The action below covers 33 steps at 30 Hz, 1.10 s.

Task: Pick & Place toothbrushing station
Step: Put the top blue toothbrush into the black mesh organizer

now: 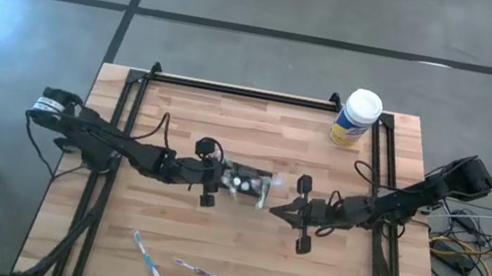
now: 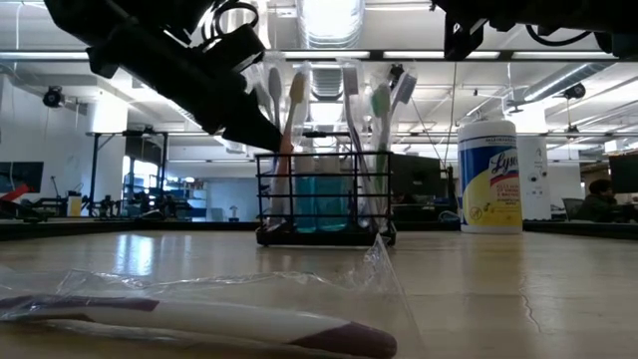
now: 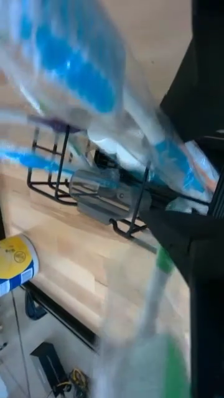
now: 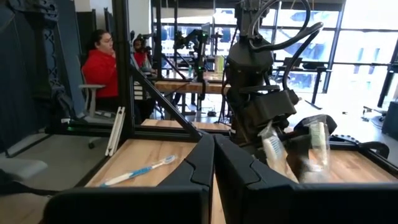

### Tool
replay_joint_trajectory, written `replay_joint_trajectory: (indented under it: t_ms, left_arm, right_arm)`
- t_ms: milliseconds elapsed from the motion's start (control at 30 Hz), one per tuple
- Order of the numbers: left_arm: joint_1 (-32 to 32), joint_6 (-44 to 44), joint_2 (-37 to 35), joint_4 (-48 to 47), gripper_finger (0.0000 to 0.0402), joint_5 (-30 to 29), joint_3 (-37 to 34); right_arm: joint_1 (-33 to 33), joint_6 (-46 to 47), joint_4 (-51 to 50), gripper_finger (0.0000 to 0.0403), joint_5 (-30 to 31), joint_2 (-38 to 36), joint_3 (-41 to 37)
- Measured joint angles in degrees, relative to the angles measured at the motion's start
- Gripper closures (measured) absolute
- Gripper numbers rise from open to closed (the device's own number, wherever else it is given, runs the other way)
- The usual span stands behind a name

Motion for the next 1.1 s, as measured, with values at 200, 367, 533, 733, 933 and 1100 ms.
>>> replay_joint_trajectory:
  t_ms: [200,367,533,733,933,1100]
  left_arm:
    - [0.3,-0.8,0.0,-0.1,0.0171,0.0,0.2]
    - [1.8,-0.7,0.0,-0.1,0.0167,0.0,0.8]
    - [3.2,0.9,0.0,-0.3,0.0167,0.4,1.0]
    - [4.5,5.1,0.0,-0.6,0.0165,0.6,1.0]
    - [5.3,8.7,-0.1,-0.7,0.0165,1.8,1.8]
    - [5.6,11.0,-0.1,-1.1,0.0159,2.2,3.3]
  right_arm:
    - [0.0,0.1,0.0,0.0394,0.0,0.0,0.0]
    - [0.0,0.2,0.1,0.0394,0.0,0.0,0.0]
    - [0.0,0.2,0.1,0.0394,0.0,0.0,0.0]
    - [0.0,0.1,0.1,0.0394,0.0,0.0,0.0]
    - [0.0,0.2,0.1,0.0394,0.0,0.0,0.0]
    - [0.0,0.2,0.1,0.0394,0.0,0.0,0.0]
